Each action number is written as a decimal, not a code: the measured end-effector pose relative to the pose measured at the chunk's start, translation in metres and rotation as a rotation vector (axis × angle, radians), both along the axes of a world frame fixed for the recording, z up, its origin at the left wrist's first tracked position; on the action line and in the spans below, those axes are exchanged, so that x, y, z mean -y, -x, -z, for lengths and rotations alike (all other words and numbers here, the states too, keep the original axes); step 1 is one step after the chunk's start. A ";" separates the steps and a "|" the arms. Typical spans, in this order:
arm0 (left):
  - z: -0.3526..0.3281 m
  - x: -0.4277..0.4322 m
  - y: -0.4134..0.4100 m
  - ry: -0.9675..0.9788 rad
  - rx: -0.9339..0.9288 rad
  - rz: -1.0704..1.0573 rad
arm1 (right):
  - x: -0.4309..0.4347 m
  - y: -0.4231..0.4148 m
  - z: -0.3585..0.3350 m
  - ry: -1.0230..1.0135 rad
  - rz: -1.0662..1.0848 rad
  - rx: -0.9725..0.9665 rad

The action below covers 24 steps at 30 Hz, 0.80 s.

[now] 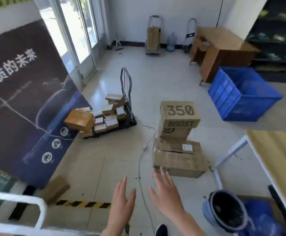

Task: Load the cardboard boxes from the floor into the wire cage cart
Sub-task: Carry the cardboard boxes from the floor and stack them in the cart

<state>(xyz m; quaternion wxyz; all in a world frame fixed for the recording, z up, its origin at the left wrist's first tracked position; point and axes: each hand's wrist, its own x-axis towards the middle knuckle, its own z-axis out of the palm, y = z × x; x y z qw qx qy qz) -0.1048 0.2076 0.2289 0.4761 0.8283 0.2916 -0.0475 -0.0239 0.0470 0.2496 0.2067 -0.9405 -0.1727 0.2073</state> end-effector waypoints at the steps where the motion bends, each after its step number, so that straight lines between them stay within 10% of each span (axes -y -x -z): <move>1: -0.001 0.014 -0.024 0.005 0.005 0.029 | 0.016 -0.019 -0.001 -0.012 0.037 0.006; 24: 0.151 0.130 -0.406 -0.024 -0.274 0.275 | 0.200 -0.350 0.135 0.043 0.563 -0.230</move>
